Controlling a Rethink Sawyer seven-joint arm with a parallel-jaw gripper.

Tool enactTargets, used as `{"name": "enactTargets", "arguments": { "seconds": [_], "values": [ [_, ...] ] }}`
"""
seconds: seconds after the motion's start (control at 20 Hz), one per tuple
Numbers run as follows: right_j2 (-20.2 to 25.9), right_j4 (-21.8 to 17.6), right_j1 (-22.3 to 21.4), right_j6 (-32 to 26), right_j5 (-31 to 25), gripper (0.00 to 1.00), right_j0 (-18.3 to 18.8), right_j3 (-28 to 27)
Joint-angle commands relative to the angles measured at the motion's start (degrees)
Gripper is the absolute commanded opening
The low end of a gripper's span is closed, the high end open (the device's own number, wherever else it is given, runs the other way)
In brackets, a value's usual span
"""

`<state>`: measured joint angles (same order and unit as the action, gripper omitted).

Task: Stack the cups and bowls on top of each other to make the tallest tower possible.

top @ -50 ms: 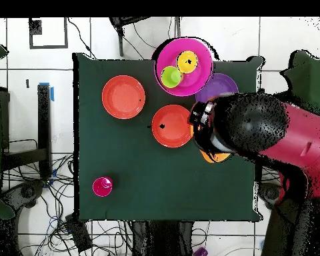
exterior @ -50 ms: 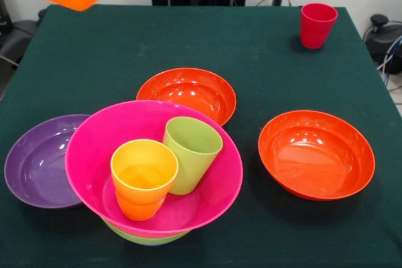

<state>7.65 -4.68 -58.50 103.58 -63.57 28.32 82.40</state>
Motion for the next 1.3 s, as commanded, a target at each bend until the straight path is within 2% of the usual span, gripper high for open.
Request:
{"name": "enactTargets", "arguments": {
  "seconds": [0.05, 0.3, 0.65, 1.05, 1.3],
  "values": [
    [4.2, -3.2, 7.4, 5.7, -10.6, 0.0, -3.6, -15.4],
    [2.9, -4.5, 12.7, 8.3, -12.7, 0.0, -6.8, -23.2],
    [2.4, -5.7, 19.0, 7.9, -16.3, 0.0, -11.5, -34.4],
    [3.7, -8.5, 32.1, 6.6, -25.5, 0.0, -16.5, -57.8],
    [4.4, -10.1, 37.1, 5.7, -30.4, 0.0, -18.1, -67.4]
  ]
}}
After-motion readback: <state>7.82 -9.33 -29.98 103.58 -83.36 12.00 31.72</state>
